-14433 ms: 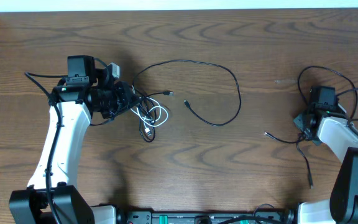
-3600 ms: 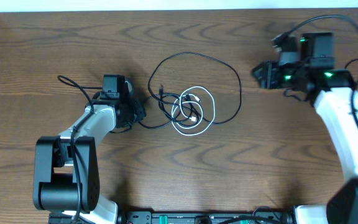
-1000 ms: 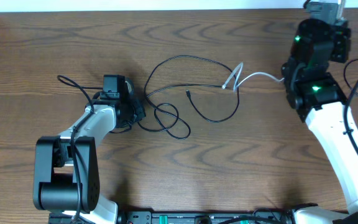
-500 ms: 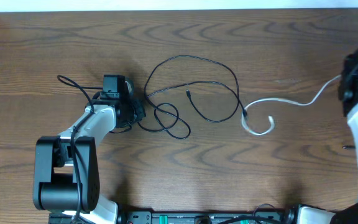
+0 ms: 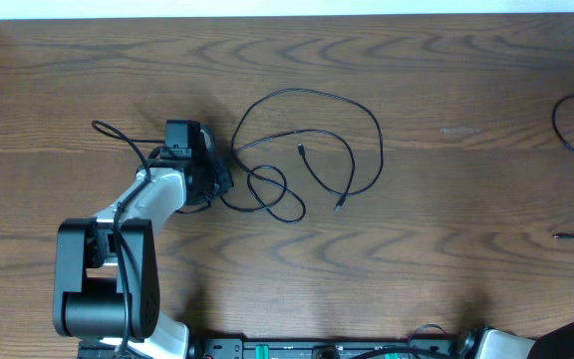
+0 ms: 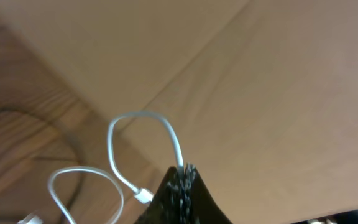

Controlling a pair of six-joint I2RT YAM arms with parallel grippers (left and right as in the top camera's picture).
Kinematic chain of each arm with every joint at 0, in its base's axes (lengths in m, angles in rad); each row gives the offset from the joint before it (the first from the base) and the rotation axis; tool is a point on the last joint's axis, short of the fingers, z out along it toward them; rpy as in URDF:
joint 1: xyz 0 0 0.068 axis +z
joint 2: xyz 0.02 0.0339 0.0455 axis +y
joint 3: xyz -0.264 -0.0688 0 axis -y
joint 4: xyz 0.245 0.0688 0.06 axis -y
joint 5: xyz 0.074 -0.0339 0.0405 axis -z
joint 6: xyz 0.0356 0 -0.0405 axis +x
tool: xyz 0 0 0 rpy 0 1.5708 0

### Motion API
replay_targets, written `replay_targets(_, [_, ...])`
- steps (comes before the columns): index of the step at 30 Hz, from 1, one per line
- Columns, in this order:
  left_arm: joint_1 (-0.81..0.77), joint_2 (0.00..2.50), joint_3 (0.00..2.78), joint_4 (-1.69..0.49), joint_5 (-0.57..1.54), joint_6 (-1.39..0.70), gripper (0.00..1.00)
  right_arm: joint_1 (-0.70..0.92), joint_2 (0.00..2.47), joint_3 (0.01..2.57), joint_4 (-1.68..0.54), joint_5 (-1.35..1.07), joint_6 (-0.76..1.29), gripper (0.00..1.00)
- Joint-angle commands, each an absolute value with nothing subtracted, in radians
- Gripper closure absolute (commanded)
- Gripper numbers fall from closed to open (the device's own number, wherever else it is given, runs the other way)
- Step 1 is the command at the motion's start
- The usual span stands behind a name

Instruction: Untangle cables

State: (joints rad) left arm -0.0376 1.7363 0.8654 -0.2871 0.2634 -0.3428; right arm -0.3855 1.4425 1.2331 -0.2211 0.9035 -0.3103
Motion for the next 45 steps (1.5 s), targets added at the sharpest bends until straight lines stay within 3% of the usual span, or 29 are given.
replay_targets(1, [-0.03, 1.813, 0.802, -0.334, 0.138, -0.345, 0.92, -0.388, 1.455, 1.236, -0.315, 0.712, -0.092, 0.99])
replay_targets(17, [-0.03, 1.813, 0.802, -0.339, 0.138, -0.345, 0.92, -0.478, 1.517, 1.236, -0.377, 0.738, -0.007, 0.99])
replay_targets(19, [-0.03, 1.813, 0.802, -0.339, 0.138, -0.345, 0.92, -0.496, 1.517, 1.236, -0.386, 0.627, 0.006, 0.88])
replay_targets(20, [-0.03, 1.813, 0.802, -0.339, 0.138, -0.345, 0.93, -0.5, 1.517, 1.236, -0.387, 0.539, 0.006, 0.76])
replay_targets(21, [-0.03, 1.813, 0.802, -0.339, 0.138, -0.345, 0.92, -0.503, 1.517, 1.236, -0.387, 0.405, -0.001, 0.57])
replay_targets(23, [-0.03, 1.813, 0.802, -0.339, 0.138, -0.345, 0.92, -0.502, 1.517, 1.236, -0.385, 0.162, -0.015, 0.46])
replay_targets(27, [-0.03, 1.813, 0.802, -0.339, 0.152, -0.345, 0.92, -0.476, 1.517, 1.236, -0.385, -0.313, -0.023, 0.45])
replay_targets(32, [-0.03, 1.812, 0.802, -0.329, 0.175, -0.345, 0.93, -0.361, 1.517, 1.236, -0.46, -0.637, -0.023, 0.41])
replay_targets(34, [-0.03, 1.807, 0.803, -0.328, 0.177, -0.344, 0.92, -0.302, 1.517, 1.236, -0.509, -0.67, -0.024, 0.36])
replay_targets(45, [-0.029, 1.586, 0.803, -0.359, 0.19, -0.344, 0.93, 0.099, 1.576, 1.234, -0.588, -0.548, -0.054, 0.35])
